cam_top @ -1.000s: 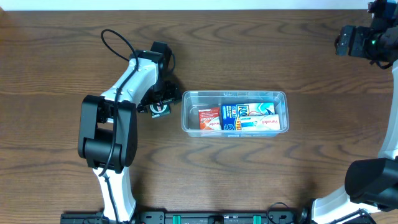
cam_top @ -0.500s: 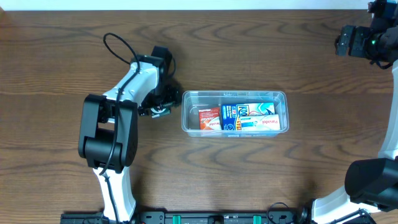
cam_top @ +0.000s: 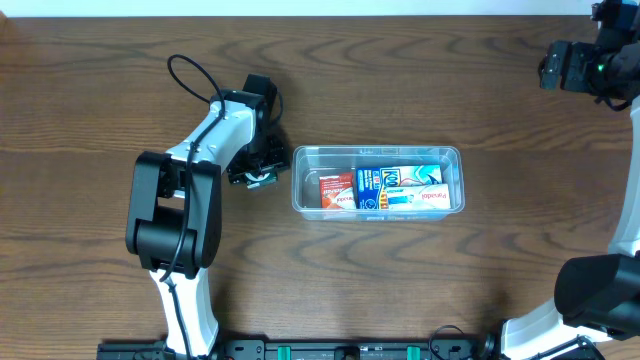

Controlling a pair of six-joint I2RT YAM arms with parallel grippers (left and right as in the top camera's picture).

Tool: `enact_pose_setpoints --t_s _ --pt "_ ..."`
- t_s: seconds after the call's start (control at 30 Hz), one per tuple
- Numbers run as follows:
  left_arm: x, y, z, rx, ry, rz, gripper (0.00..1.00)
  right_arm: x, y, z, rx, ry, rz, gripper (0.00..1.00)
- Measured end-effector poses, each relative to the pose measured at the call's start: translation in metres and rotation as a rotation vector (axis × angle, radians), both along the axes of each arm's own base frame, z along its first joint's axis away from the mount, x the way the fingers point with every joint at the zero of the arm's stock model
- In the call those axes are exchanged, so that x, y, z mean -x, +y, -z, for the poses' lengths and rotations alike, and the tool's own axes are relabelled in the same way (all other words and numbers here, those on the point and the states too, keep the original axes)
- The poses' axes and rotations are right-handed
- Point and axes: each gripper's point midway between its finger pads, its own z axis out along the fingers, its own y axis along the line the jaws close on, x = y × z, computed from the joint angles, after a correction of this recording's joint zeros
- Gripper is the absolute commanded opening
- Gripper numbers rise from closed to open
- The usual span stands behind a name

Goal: Pack container
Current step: 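Lower the left gripper onto the green Zam-Buk box and grasp it, then lift the Zam-Buk box and carry it over the container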

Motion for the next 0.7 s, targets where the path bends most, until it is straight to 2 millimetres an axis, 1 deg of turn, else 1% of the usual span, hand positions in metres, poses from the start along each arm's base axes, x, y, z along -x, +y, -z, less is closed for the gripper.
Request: enact_pose_setpoints --t_s 0.03,0.17,0.43,0.57,0.63,0.7 --pt "0.000 0.000 0.000 0.000 -0.001 0.000 0.71 0.000 0.000 0.000 0.000 0.000 0.000 0.99" --pt "-0.001 0.000 0.000 0.000 -0.004 -0.002 0.63 0.000 0.000 0.000 0.000 0.000 0.000 0.99" --pt "0.001 0.000 0.000 -0.002 0.005 0.000 0.63 0.000 0.000 0.000 0.000 0.000 0.000 0.99" --pt "0.014 0.006 -0.003 -0.018 0.064 -0.006 0.63 0.000 0.000 0.000 0.000 0.000 0.000 0.99" --pt "0.021 0.012 -0.009 -0.031 0.101 -0.015 0.63 0.000 0.000 0.000 0.000 0.000 0.000 0.99" --pt "0.023 0.017 -0.018 -0.041 0.125 -0.019 0.63 0.000 0.000 0.000 0.000 0.000 0.000 0.99"
